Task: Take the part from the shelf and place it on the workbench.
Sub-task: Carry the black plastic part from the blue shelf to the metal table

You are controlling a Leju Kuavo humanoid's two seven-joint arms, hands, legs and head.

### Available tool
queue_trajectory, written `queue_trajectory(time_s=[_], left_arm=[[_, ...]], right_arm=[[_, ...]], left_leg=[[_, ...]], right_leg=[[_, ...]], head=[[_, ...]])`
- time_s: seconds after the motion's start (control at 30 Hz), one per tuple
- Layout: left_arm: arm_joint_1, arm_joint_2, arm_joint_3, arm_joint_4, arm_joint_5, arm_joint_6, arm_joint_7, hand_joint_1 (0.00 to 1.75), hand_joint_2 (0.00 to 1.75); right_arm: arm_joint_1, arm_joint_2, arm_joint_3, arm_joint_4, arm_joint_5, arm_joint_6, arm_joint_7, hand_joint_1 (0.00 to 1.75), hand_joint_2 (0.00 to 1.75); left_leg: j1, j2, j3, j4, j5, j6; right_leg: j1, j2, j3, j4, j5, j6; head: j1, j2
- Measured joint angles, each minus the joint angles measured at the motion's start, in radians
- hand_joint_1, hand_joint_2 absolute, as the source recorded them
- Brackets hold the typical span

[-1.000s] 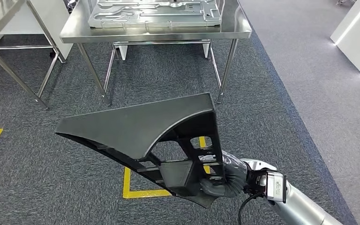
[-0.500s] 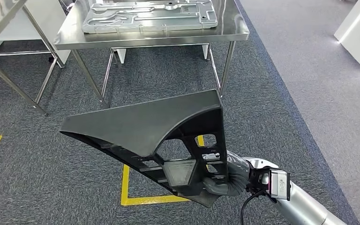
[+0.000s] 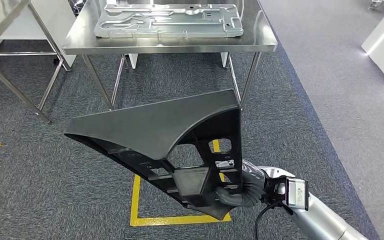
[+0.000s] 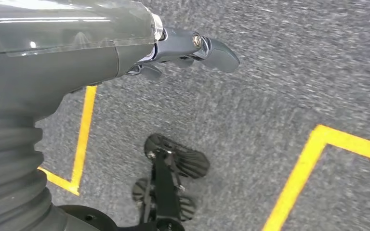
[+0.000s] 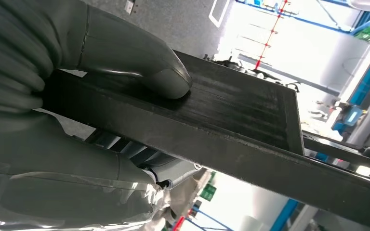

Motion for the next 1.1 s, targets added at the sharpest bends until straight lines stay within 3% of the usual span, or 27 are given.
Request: queue_trajectory(time_s=[0.07,0.17,0.23,0.27,0.33,0.37,0.4,0.43,0.5,0.57,0.67,0.73,0.8,0.87,0.9,0.93,0.97,1.03,1.1], left_arm=[[-0.002,0.0,0.0,0.0,0.0,0.0,0.0,0.0,1.75],[-0.003,0.002,0.0,0.0,-0.003,-0.001,0.0,0.0,1.75],[-0.005,0.002,0.0,0.0,-0.006,-0.002,0.0,0.0,1.75],[-0.007,0.003,0.0,0.0,-0.006,-0.002,0.0,0.0,1.75],[-0.006,0.003,0.0,0.0,-0.007,-0.002,0.0,0.0,1.75],[-0.005,0.003,0.0,0.0,-0.007,-0.002,0.0,0.0,1.75],[-0.003,0.003,-0.001,0.0,-0.007,-0.002,0.0,0.0,1.75],[-0.002,0.003,0.0,0.0,-0.007,-0.002,0.0,0.0,1.75],[-0.001,0.003,0.0,0.0,-0.006,-0.002,0.0,0.0,1.75],[-0.001,0.004,0.0,0.0,-0.002,0.001,0.0,0.0,1.75],[0.0,0.004,0.001,0.0,0.009,0.007,0.002,0.0,1.75],[0.002,0.004,0.002,0.0,0.018,0.009,0.001,0.0,1.75],[0.003,0.004,0.003,0.0,0.023,0.009,-0.004,0.0,1.75],[0.007,0.004,0.004,0.0,0.027,0.008,-0.009,0.0,1.75],[0.01,0.004,0.005,0.0,0.028,0.007,-0.011,0.0,1.75],[0.013,0.004,0.005,0.0,0.03,0.007,-0.013,0.0,1.75],[0.015,0.004,0.006,0.0,0.031,0.006,-0.013,0.0,1.75],[0.016,0.004,0.007,0.0,0.032,0.006,-0.013,0.0,1.75],[0.016,0.005,0.009,0.0,0.033,0.006,-0.01,0.0,1.75]], right_arm=[[-0.007,0.001,-0.001,0.001,-0.006,0.001,0.001,1.75,1.75],[-0.015,0.002,-0.002,0.002,-0.019,0.002,0.003,1.75,1.75],[-0.022,0.002,-0.002,0.002,-0.029,0.005,0.004,1.75,1.75],[-0.024,0.002,-0.002,0.002,-0.032,0.006,0.004,1.75,1.75],[-0.027,0.001,-0.002,0.002,-0.034,0.008,0.005,1.75,1.75],[-0.027,0.001,-0.002,0.002,-0.034,0.009,0.005,1.75,1.75],[-0.026,0.001,-0.002,0.002,-0.033,0.01,0.006,1.75,1.75],[-0.026,0.001,-0.002,0.002,-0.033,0.011,0.006,1.75,1.75],[-0.027,0.001,-0.002,0.002,-0.033,0.012,0.006,1.75,1.75],[-0.028,0.001,-0.001,0.003,-0.033,0.014,0.006,1.75,1.75],[-0.026,0.001,0.002,0.004,-0.025,0.018,0.003,1.75,1.75],[-0.019,0.002,0.008,0.005,0.0,0.019,-0.007,1.75,1.75],[-0.005,0.003,0.014,0.005,0.033,0.018,-0.017,1.75,1.75],[0.017,0.004,0.02,0.005,0.06,0.015,-0.023,1.75,1.75],[0.028,0.004,0.023,0.004,0.071,0.015,-0.024,1.75,1.75],[0.037,0.004,0.027,0.002,0.078,0.014,-0.024,1.75,1.75],[0.043,0.004,0.029,0.0,0.085,0.014,-0.023,1.75,1.75],[0.048,0.004,0.032,-0.008,0.092,0.013,-0.021,1.75,1.75],[0.052,0.004,0.034,-0.015,0.097,0.012,-0.018,1.75,1.75]], left_leg=[[-0.003,0.0,0.007,0.006,-0.015,-0.011],[-0.004,0.002,0.007,0.006,-0.028,-0.028],[-0.001,0.007,-0.002,0.043,-0.049,-0.041],[0.001,0.009,-0.025,0.092,-0.07,-0.047],[0.004,0.012,-0.105,0.23,-0.118,-0.058],[0.005,0.013,-0.143,0.283,-0.127,-0.061],[0.005,0.014,-0.166,0.301,-0.115,-0.062],[0.005,0.015,-0.17,0.28,-0.082,-0.061],[0.004,0.015,-0.131,0.154,0.01,-0.053],[-0.002,0.014,-0.09,0.052,0.051,-0.038],[-0.006,0.011,-0.075,0.022,0.039,-0.014],[-0.002,0.008,-0.055,0.009,0.035,0.001],[0.001,0.005,-0.036,0.001,0.028,0.011],[0.0,0.002,-0.024,0.0,0.017,0.015],[0.0,0.0,-0.016,0.0,0.01,0.015],[0.0,-0.001,-0.006,0.0,0.002,0.013],[0.0,-0.001,0.006,0.001,-0.007,0.011],[-0.001,-0.002,0.029,0.002,-0.025,0.004],[-0.004,0.0,0.038,0.005,-0.042,-0.008]], right_leg=[[0.003,-0.002,0.033,-0.088,0.027,-0.007],[0.006,0.001,0.043,-0.107,0.01,-0.024],[0.003,0.001,0.057,-0.113,0.003,-0.036],[0.003,-0.001,0.065,-0.116,-0.002,-0.042],[0.004,-0.004,0.079,-0.117,-0.014,-0.048],[0.005,-0.004,0.086,-0.116,-0.021,-0.048],[0.005,-0.004,0.095,-0.116,-0.028,-0.047],[0.005,-0.003,0.105,-0.116,-0.036,-0.045],[0.004,-0.003,0.13,-0.118,-0.054,-0.04],[0.007,-0.001,0.145,-0.121,-0.068,-0.031],[0.009,0.001,0.154,-0.125,-0.067,-0.014],[0.007,0.001,0.147,-0.093,-0.072,-0.007],[0.006,0.002,0.093,0.007,-0.105,-0.005],[0.006,0.003,0.009,0.124,-0.15,-0.002],[0.005,0.003,-0.021,0.154,-0.155,0.0],[0.005,0.003,-0.035,0.149,-0.137,0.001],[0.005,0.003,-0.032,0.108,-0.098,0.0],[0.007,-0.001,0.002,-0.02,-0.007,-0.005],[0.011,-0.005,0.023,-0.093,0.02,-0.014]], head=[[0.0,0.0],[0.0,0.0],[0.0,0.0],[0.0,0.0],[0.0,0.0],[0.0,0.0],[0.0,0.0],[0.0,0.0],[0.0,0.0],[0.0,0.0],[0.0,0.0],[0.0,0.0],[0.0,0.0],[0.0,0.0],[0.0,0.0],[0.0,0.0],[0.0,0.0],[0.0,0.0],[0.0,0.0]])
